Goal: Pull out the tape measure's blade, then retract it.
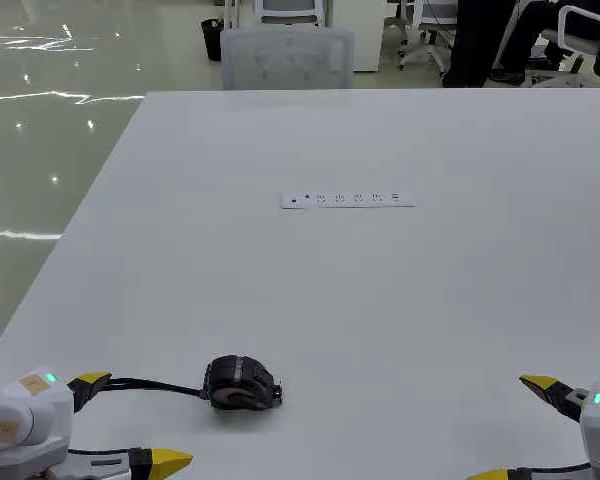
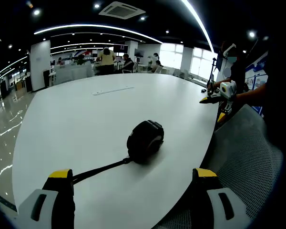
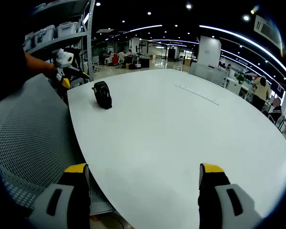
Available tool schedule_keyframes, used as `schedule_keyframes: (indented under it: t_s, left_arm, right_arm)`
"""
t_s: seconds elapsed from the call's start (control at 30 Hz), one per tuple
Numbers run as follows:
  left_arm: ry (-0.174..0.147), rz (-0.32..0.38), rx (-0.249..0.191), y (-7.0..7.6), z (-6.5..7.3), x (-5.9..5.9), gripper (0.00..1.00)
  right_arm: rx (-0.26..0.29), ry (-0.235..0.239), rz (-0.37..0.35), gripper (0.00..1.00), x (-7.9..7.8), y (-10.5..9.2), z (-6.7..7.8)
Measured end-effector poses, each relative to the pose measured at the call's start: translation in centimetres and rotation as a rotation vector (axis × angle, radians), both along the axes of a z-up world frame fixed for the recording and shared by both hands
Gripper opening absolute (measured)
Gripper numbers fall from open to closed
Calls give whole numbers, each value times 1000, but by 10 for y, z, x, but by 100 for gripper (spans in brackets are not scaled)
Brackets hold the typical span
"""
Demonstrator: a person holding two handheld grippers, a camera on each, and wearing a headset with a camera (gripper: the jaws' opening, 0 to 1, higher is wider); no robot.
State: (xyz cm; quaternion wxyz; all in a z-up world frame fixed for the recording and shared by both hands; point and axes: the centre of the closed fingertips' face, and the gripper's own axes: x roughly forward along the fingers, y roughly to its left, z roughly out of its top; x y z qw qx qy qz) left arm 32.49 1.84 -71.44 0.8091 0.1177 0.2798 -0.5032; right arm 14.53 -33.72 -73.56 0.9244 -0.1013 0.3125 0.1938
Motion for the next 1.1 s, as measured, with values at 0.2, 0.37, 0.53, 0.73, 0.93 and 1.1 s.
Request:
schedule_keyframes:
  t_s: [0.2, 0.37, 0.53, 0.73, 0.93, 1.1]
  left_arm:
    - [1, 2, 19, 5, -3, 3, 100]
    - [3, 0, 12, 5, -1, 3, 100]
    - [4, -6, 9, 4, -2, 3, 100]
    - [0, -15, 13, 2, -1, 3, 100]
    - [9, -23, 10, 1, 2, 4, 100]
    - [3, -51, 37, 1, 1, 3, 100]
  right_arm:
    - [-41, 19, 8, 98, -4, -1, -5]
    - [-38, 20, -2, 98, -3, -3, -4]
    - [-33, 18, -10, 97, -1, -4, -2]
    - [-29, 26, -9, 97, -1, -3, 0]
    - [-21, 3, -15, 97, 3, -4, 6]
    - [-18, 8, -12, 99, 6, -4, 7]
